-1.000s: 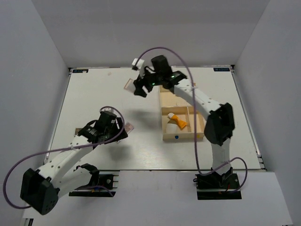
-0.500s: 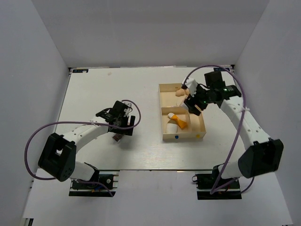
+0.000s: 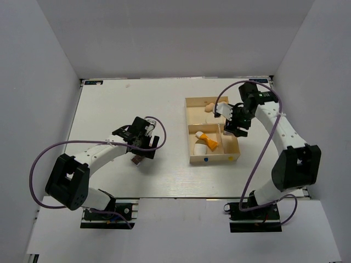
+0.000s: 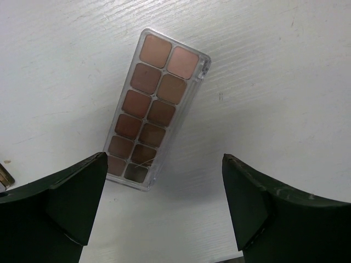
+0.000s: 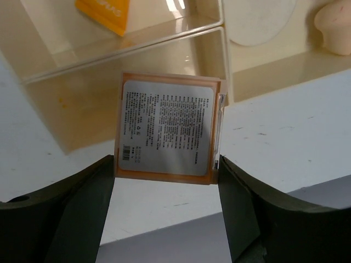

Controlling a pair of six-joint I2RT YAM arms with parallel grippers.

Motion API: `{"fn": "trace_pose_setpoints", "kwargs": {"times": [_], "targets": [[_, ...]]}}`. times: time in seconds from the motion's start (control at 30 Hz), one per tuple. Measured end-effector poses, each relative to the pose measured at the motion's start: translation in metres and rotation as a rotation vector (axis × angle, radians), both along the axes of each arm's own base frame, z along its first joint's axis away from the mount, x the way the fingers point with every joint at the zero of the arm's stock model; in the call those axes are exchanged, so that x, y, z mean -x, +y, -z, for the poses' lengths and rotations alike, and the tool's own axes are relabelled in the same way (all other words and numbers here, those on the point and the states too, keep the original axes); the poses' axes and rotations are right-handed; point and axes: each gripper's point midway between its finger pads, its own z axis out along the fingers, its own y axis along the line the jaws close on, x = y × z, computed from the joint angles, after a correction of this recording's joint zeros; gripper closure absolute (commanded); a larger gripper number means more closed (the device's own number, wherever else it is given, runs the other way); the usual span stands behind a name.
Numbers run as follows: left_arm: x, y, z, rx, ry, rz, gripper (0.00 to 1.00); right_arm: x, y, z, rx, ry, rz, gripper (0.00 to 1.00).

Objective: Organize the makeup

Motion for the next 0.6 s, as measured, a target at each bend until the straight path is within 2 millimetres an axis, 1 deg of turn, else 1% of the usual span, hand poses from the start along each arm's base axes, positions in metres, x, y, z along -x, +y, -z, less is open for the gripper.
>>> {"fn": "trace_pose_setpoints", "kwargs": {"times": [0.1, 0.23, 0.33, 0.47, 0.6], "targets": [[0.0, -0.001, -0.001, 0.008, 0.0, 0.002, 0.05, -0.02, -0.005, 0.003, 0.06, 0.012, -0.054, 1.0], [0.0, -0.003, -0.005, 0.021, -0.008, -0.003, 0.04, -0.035, -0.013, 0.002, 0.135, 0.009, -0.135, 0.98], [0.0, -0.003, -0.006, 0.027, -0.011, -0.011, 0.02, -0.038, -0.02, 0.007, 0.196, 0.026, -0.196, 0.98], [0.0, -0.004, -0.006, 0.032, -0.01, -0.019, 0.02, -0.037, -0.029, 0.021, 0.274, 0.074, -0.259, 0.96], [0.0, -0.004, -0.006, 0.035, -0.01, -0.026, 0.02, -0.037, -0.033, 0.027, 0.321, 0.096, -0.307, 0.91]]}}
